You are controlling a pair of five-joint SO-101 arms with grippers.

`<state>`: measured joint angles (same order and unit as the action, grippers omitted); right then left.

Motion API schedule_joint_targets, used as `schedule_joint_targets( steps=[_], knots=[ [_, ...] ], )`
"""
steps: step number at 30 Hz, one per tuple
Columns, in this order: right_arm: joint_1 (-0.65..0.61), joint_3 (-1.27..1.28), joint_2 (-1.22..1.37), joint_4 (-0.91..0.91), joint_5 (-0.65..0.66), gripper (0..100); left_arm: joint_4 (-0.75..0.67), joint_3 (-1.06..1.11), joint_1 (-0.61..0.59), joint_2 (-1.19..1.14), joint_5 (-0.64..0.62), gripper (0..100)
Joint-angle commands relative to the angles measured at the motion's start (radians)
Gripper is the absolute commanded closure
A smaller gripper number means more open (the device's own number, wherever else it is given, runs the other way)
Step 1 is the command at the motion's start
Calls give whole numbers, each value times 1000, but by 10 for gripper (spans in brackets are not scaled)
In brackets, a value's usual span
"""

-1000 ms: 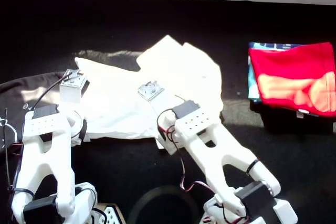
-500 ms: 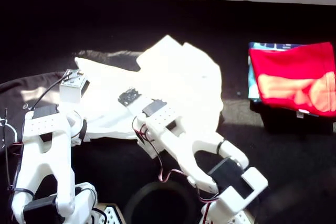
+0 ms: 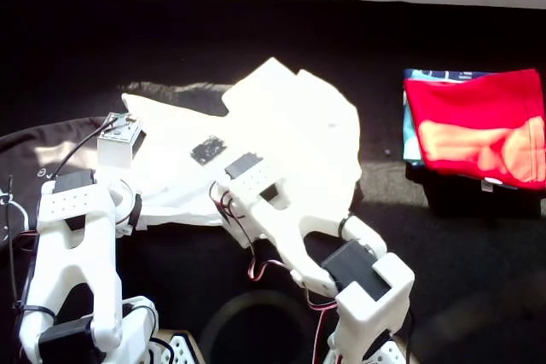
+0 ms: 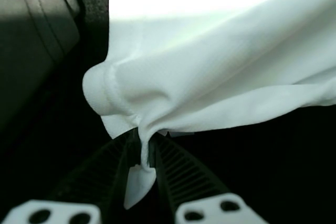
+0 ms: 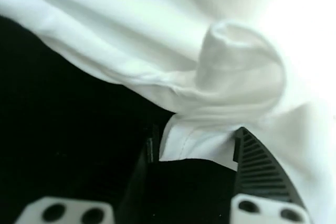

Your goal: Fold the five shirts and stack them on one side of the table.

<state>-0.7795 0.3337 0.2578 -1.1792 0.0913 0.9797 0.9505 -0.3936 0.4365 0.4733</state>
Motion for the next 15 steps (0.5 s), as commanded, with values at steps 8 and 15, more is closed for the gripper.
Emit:
schedule_joint_targets(
  steps=[8,15],
  knots=[
    [219,-22,-234,-64,72,992,-11,-8,7,8,0,990],
    [338,-21,-495,-159,184,992,-11,-12,13,15,-3,990]
  ],
)
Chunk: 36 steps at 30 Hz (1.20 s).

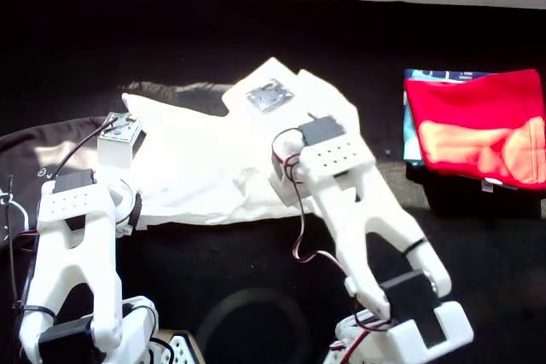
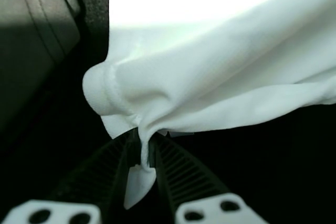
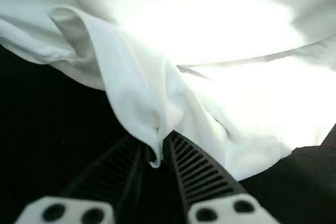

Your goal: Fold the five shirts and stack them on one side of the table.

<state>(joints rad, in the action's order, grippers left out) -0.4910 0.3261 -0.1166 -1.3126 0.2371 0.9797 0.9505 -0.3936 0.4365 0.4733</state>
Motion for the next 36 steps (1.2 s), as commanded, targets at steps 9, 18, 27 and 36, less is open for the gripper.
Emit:
schedule_joint_targets(
  steps=[9,18,27,36],
  knots=[
    [272,-62,-266,24,86,992,173,-209,38,16,-3,990],
    [331,-82,-274,142,100,992,571,-633,214,7,-74,990],
    [458,-71,-280,127,290,992,546,-349,269,7,-83,990],
    [412,-71,-282,35,290,992,526,-128,268,10,57,809]
  ],
)
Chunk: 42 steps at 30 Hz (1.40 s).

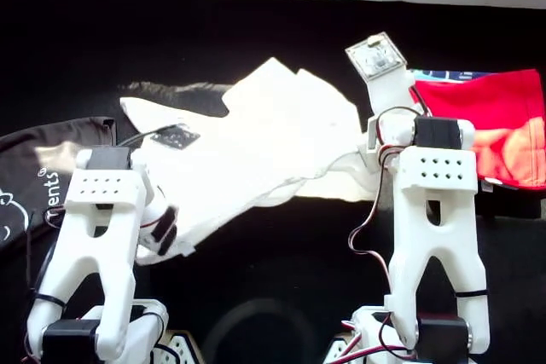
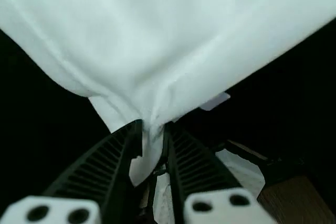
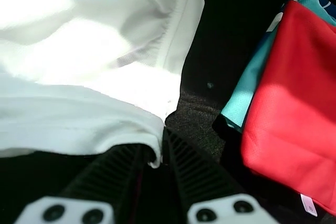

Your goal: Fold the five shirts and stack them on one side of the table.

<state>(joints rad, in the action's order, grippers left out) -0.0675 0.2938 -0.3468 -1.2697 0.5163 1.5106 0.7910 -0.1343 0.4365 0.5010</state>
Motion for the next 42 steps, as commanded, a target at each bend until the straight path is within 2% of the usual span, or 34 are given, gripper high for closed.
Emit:
schedule_joint_targets(
  steps=[1,6,10,15,26,31,33,35,37,42],
  knots=[
    [-13,-39,-51,-8,9,992,-5,36,4,15,31,793],
    [-33,-39,-51,-8,11,992,37,-25,13,16,31,804],
    [-38,-39,-51,-10,11,992,14,28,102,8,31,804],
    [-38,-39,-51,-8,11,992,-186,170,163,8,23,801],
    [-38,-39,-51,-10,11,992,-471,352,160,7,-75,801],
    [-38,-22,-51,-10,11,992,-463,357,160,10,-74,810],
    [-38,-1,-51,-8,11,992,-427,351,160,15,-71,878],
    [-38,15,-51,-8,11,992,-411,338,160,16,-71,1000],
    [-38,21,-51,-7,11,992,-405,323,162,16,-69,975],
    [-39,19,-51,-2,11,992,-362,237,162,16,-69,990]
  ],
)
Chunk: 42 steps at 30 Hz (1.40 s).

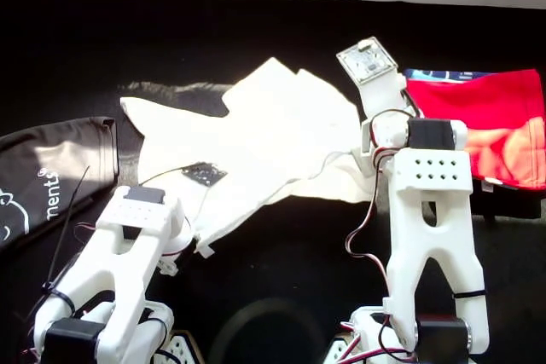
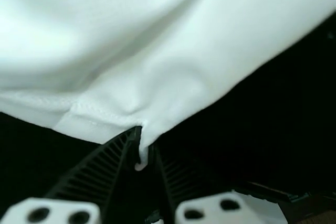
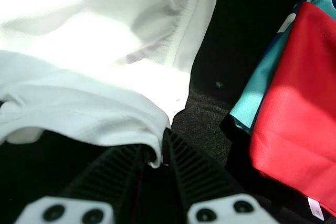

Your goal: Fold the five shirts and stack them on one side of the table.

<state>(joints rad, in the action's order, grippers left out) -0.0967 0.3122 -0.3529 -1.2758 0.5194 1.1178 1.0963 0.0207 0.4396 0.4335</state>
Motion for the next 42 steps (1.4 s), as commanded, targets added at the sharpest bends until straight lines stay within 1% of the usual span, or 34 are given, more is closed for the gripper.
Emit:
schedule_joint_targets(
  steps=[1,5,8,10,15,18,21,24,29,36,42],
  knots=[
    [-10,1,-45,5,8,992,51,-94,7,13,-2,990],
    [-10,-24,-48,24,-2,992,164,-262,5,13,0,990],
    [-7,-74,-93,61,-71,992,290,-447,5,13,0,990],
    [-8,-110,-145,62,-89,992,377,-595,1,13,-2,990],
    [7,-171,-283,68,-89,992,557,-974,-88,13,-2,990],
    [25,-231,-337,70,-89,992,617,-1155,-163,13,18,990],
    [25,-308,-363,70,-89,992,638,-1277,-225,13,60,990],
    [24,-392,-369,70,-89,992,640,-1380,-282,16,61,990],
    [24,-527,-369,58,-89,992,640,-1500,-340,124,61,990],
    [24,-766,-371,-47,-89,992,637,-1512,-341,320,61,990],
    [24,-944,-371,-54,-87,992,637,-1511,-341,343,58,990]
  ],
)
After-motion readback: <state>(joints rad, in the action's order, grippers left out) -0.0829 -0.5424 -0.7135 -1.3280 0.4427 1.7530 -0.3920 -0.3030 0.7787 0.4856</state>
